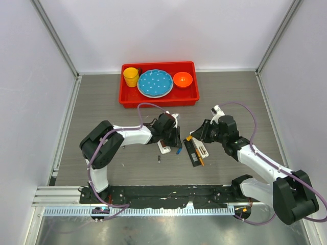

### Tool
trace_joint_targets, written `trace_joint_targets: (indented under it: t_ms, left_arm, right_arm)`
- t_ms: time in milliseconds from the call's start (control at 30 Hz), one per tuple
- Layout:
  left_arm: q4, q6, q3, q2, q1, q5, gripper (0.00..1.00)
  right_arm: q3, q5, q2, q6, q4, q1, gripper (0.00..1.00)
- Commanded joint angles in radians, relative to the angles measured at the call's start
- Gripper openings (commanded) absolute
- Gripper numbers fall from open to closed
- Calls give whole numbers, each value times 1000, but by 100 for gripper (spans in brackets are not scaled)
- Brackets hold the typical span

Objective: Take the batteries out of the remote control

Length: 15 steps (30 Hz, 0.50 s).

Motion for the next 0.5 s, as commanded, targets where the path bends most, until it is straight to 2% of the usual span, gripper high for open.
trace_joint_targets:
  t_ms: [0, 167, 267, 333, 367, 467]
  left_arm:
    - [-41, 43, -11, 13, 5, -109, 18]
    - [-31, 68, -17, -32, 4, -99, 24]
    - [-13, 86, -19, -78, 4, -96, 36]
    - [10, 102, -20, -110, 4, -92, 39]
    - [21, 117, -38, -159, 5, -83, 48]
    - [120, 135, -100, -280, 5, -79, 62]
  right_arm:
    - [37, -60, -35, 5, -38, 16, 1]
    - [62, -50, -40, -11, -47, 16, 1]
    - [75, -37, -50, -17, -47, 16, 1]
    - [89, -22, -70, -21, -47, 16, 1]
    - [92, -16, -77, -23, -47, 16, 1]
    - [103, 0, -113, -34, -83, 17, 1]
